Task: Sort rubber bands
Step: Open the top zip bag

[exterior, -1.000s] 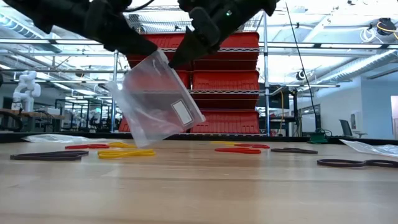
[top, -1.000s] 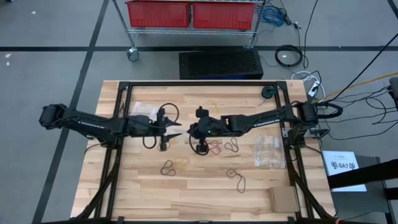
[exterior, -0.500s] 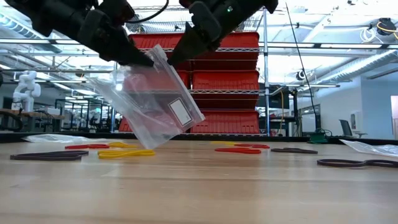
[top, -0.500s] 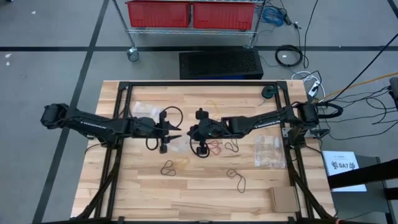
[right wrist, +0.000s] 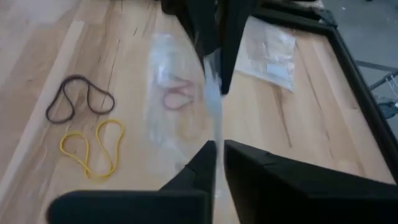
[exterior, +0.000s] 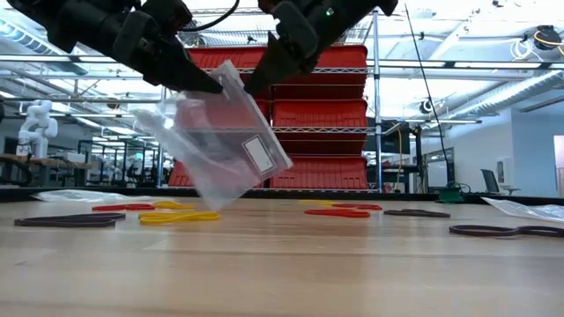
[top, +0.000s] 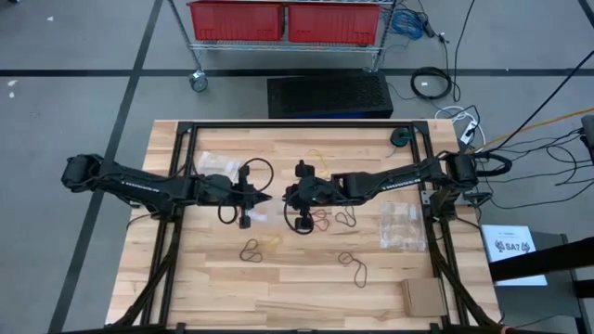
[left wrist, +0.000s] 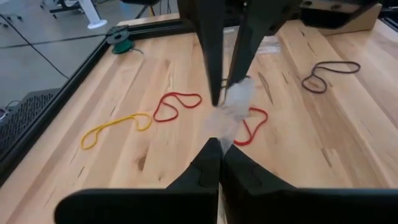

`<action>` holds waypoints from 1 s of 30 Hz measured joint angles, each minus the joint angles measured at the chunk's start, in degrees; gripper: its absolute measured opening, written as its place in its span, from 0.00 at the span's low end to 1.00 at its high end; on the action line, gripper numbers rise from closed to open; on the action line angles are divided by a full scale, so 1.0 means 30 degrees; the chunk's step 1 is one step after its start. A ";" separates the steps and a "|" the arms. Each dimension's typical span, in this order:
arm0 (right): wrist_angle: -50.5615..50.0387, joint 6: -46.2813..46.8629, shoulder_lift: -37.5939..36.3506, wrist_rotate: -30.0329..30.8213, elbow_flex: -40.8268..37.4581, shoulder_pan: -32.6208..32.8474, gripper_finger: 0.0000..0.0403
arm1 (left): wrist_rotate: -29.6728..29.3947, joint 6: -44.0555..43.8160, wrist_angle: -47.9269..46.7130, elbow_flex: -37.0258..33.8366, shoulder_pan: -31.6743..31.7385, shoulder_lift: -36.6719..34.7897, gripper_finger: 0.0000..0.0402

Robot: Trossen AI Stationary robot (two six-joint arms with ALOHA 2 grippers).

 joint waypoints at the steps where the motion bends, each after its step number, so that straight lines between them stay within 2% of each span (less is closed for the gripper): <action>1: -0.0020 0.0055 -0.0105 0.0000 0.0000 0.0021 0.11 | 0.0000 0.0000 -0.0040 0.0000 0.0000 -0.0002 0.01; 7: 0.0339 0.0189 -0.0190 -0.0036 0.0007 -0.0007 0.28 | 0.0000 0.0007 0.0097 0.0000 0.0000 -0.0007 0.00; 12: 0.1003 0.0314 -0.0190 -0.0102 0.0007 -0.0015 0.35 | 0.0000 0.0008 0.0095 0.0000 0.0000 -0.0007 0.00; 19: 0.1223 0.0902 -0.0168 -0.0499 0.0007 -0.0518 0.35 | 0.0000 0.0022 0.0081 0.0000 0.0000 -0.0007 0.00; 25: 0.1986 0.0918 -0.0130 -0.4667 0.0007 -0.1632 0.32 | 0.0000 0.0064 0.0078 0.0000 0.0000 -0.0007 0.00; 30: 0.2004 0.1056 -0.0044 -0.5946 -0.0007 -0.2368 0.27 | 0.0000 0.0124 0.0118 0.0000 0.0000 -0.0007 0.00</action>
